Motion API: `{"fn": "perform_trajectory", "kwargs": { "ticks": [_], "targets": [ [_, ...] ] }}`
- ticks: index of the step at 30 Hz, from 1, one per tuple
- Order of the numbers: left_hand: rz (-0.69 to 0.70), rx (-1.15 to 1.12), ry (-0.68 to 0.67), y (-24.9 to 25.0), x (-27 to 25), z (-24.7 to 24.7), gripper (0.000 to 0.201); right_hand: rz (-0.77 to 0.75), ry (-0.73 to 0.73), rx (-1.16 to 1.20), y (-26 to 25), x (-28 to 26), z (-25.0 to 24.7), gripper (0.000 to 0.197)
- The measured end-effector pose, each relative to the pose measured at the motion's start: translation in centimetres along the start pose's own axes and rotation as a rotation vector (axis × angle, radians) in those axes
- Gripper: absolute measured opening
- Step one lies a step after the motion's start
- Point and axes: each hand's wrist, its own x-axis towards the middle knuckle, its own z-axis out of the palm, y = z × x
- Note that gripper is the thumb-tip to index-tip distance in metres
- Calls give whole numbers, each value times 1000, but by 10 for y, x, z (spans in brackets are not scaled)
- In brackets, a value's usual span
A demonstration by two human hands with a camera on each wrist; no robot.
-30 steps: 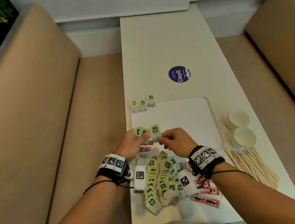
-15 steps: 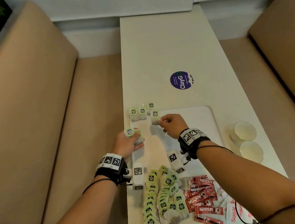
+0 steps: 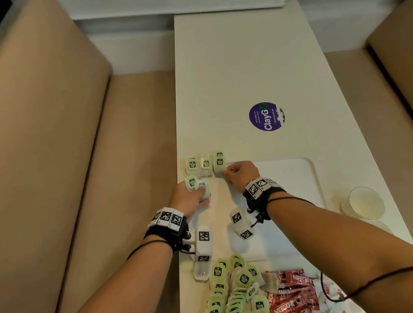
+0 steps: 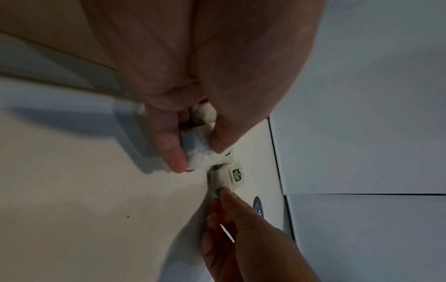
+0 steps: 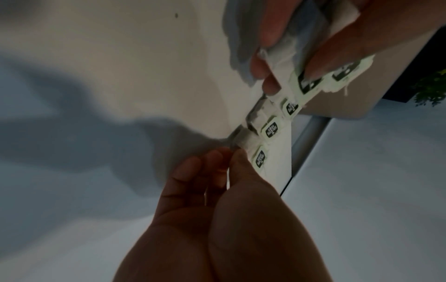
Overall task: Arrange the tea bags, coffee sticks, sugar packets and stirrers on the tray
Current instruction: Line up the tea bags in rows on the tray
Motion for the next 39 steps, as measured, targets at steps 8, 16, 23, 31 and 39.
{"fn": "perform_trajectory", "kwargs": {
  "ticks": [8, 16, 23, 31, 39],
  "targets": [
    [3, 44, -13, 2, 21, 13, 20, 28, -1, -48, -3, 12, 3, 27],
    [-5, 22, -77, 3, 19, 10, 29, 45, 79, 53, -7, 7, 3, 23],
    [27, 48, -137, 5, 10, -7, 32, -127, -96, 96, 3, -18, 15, 36],
    [48, 56, -107, 6, 0, -25, 27, -174, -254, 140, 2, -39, 35, 12],
    [48, -13, -92, 3, -2, -32, 23, -254, -258, 6, -16, -32, 39, 17]
  ]
}}
